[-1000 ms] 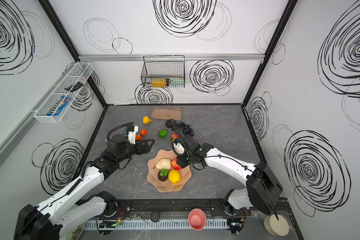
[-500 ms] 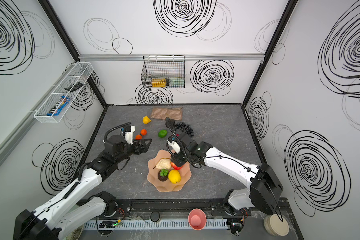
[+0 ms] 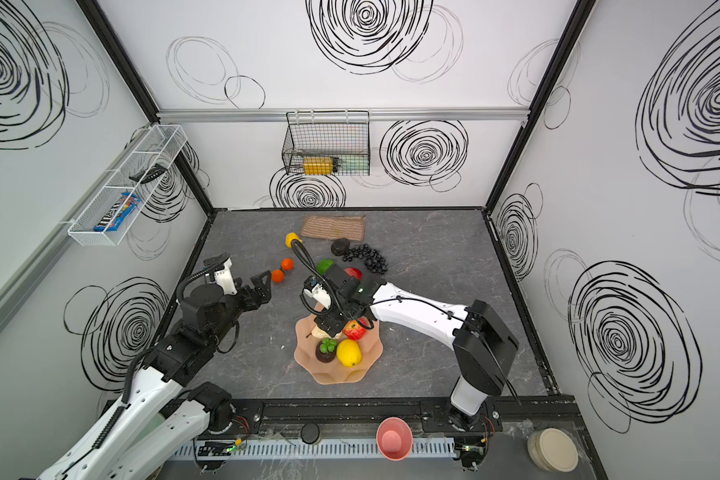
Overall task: Place and organize the fake fruits in the fruit bowl
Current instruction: 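Grasp the cream pear in the bowl with the right gripper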
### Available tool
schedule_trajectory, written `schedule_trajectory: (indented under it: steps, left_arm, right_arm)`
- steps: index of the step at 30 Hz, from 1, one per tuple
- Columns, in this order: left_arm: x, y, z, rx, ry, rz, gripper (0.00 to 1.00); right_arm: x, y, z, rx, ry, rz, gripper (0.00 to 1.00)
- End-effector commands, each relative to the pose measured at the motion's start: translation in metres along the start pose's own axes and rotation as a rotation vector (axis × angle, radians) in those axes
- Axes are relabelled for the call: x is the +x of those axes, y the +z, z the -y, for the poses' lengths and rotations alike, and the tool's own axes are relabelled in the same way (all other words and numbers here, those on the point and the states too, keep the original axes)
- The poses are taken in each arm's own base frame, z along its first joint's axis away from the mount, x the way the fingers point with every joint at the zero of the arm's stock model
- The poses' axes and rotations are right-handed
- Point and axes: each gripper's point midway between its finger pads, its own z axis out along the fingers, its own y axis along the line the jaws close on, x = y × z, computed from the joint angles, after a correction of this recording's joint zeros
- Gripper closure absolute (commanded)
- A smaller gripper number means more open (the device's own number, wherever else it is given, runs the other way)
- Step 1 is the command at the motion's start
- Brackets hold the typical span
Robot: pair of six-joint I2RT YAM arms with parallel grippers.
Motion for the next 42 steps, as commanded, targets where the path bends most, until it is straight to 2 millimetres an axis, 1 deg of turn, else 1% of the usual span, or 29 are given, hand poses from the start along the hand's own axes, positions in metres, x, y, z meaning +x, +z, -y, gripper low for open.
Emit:
schedule_trajectory:
  steps: [1, 7, 9, 11, 20, 26, 29, 32, 37, 42]
  left_arm:
    - [-0.01, -0.007, -0.012, -0.059, -0.017, 0.064, 0.04]
    - [-0.01, -0.009, -0.012, -0.056, -0.019, 0.073, 0.04]
    - [-0.01, -0.009, -0.011, -0.05, -0.02, 0.074, 0.04]
    - [-0.009, -0.01, -0.011, -0.047, -0.02, 0.074, 0.04]
    - [-0.009, -0.01, -0.011, -0.045, -0.022, 0.078, 0.04]
    - [-0.009, -0.01, -0.01, -0.042, -0.024, 0.078, 0.04]
    - [-0.009, -0.01, -0.01, -0.042, -0.023, 0.076, 0.04]
    - [-0.009, -0.01, -0.01, -0.04, -0.023, 0.076, 0.04]
    - [-0.009, -0.009, -0.009, -0.038, -0.023, 0.076, 0.04]
    - [-0.009, -0.009, -0.009, -0.038, -0.022, 0.076, 0.04]
  right_arm:
    - [0.006, 0.005, -0.004, 0.023, -0.063, -0.074, 0.22]
    - [0.007, 0.02, -0.005, 0.04, -0.076, -0.126, 0.14]
    - [0.006, 0.023, -0.006, 0.05, -0.073, -0.139, 0.1]
    - [0.006, 0.026, -0.006, 0.064, -0.072, -0.151, 0.08]
    - [0.011, 0.042, -0.008, 0.121, -0.064, -0.211, 0.1]
    - [0.012, 0.05, -0.016, 0.133, -0.063, -0.236, 0.16]
    - [0.016, 0.054, -0.015, 0.147, -0.063, -0.253, 0.19]
    - [0.018, 0.056, -0.014, 0.167, -0.073, -0.263, 0.19]
    - [0.021, 0.056, -0.012, 0.184, -0.084, -0.271, 0.14]
    - [0.023, 0.058, -0.011, 0.187, -0.088, -0.275, 0.16]
